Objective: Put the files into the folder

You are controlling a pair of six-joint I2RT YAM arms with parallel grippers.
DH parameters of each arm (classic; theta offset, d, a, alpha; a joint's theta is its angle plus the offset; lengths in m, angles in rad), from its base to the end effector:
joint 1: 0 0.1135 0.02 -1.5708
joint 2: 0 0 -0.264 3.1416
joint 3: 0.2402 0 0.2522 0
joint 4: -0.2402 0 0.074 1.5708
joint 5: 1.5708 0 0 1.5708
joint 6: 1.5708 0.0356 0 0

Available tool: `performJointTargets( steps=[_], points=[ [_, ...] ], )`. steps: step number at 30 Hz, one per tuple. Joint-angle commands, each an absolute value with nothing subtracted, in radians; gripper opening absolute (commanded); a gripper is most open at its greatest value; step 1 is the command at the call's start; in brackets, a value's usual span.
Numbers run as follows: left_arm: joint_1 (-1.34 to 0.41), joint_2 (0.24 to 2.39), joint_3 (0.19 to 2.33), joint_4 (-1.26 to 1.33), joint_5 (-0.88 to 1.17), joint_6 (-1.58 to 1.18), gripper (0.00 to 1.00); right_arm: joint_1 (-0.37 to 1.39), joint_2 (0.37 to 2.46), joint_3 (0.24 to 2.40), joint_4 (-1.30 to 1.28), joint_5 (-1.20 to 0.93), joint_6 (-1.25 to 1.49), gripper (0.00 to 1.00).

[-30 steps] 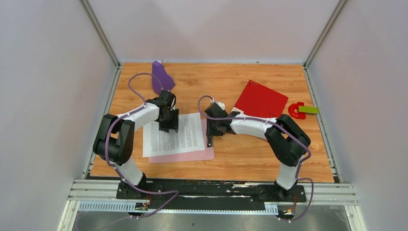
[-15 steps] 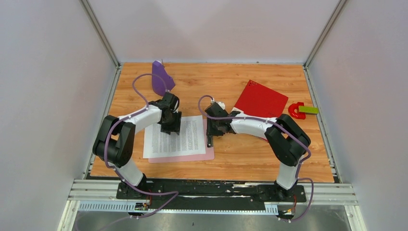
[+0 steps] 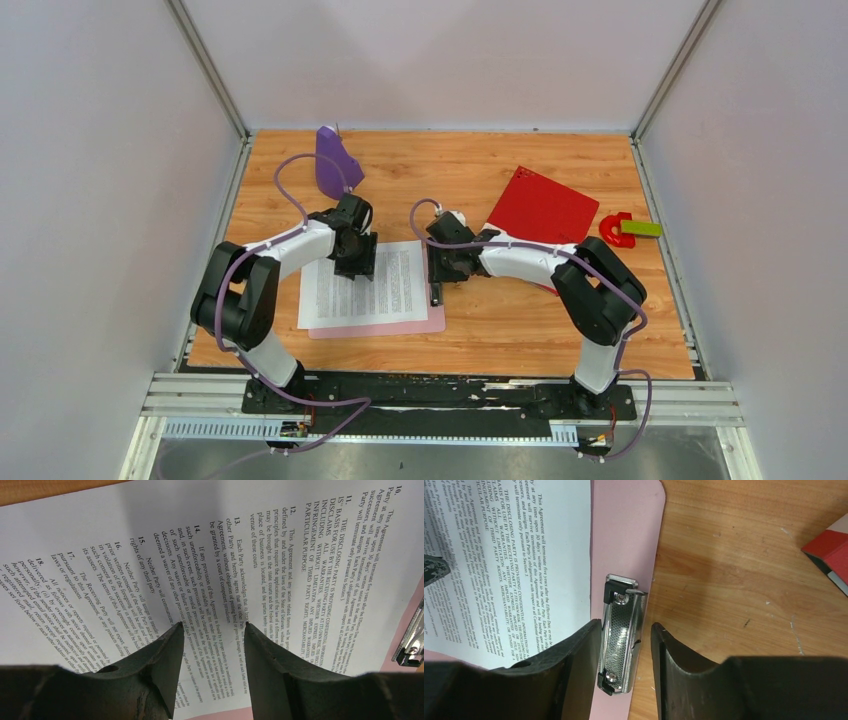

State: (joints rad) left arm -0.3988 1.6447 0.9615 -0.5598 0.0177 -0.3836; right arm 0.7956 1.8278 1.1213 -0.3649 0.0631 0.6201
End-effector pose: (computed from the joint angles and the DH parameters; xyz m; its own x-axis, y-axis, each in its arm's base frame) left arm 0.2786 -0.1181 0.1649 -0.9563 -0.0031 -0.2923 0.0384 0.9900 -0.1360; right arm 0.2569 0.2590 0.1593 -0.9020 -0.0919 -0.4219 -0.2059 0.9504 0.2332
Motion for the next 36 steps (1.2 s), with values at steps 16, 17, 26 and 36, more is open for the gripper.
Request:
performJointTargets(
  steps=[16,17,26,36],
  points=[
    [-0.410,1.643,0.916,-0.576,0.052,-0.404,0.56,0.866,1.889,1.176,-0.548,0.143,0.578,0.43],
    [-0.410,1.643,0.915,-0.576,0.053,-0.405,0.56,0.873,1.888,1.178,-0.556,0.146,0.582,0.43],
    [-0.410,1.643,0.906,-0.572,0.077,-0.418,0.55,0.907,1.915,1.186,-0.628,0.165,0.630,0.39],
    [-0.410,1.619,0.884,-0.568,0.131,-0.444,0.55,0.904,1.919,1.154,-0.605,0.148,0.671,0.18]
  ],
)
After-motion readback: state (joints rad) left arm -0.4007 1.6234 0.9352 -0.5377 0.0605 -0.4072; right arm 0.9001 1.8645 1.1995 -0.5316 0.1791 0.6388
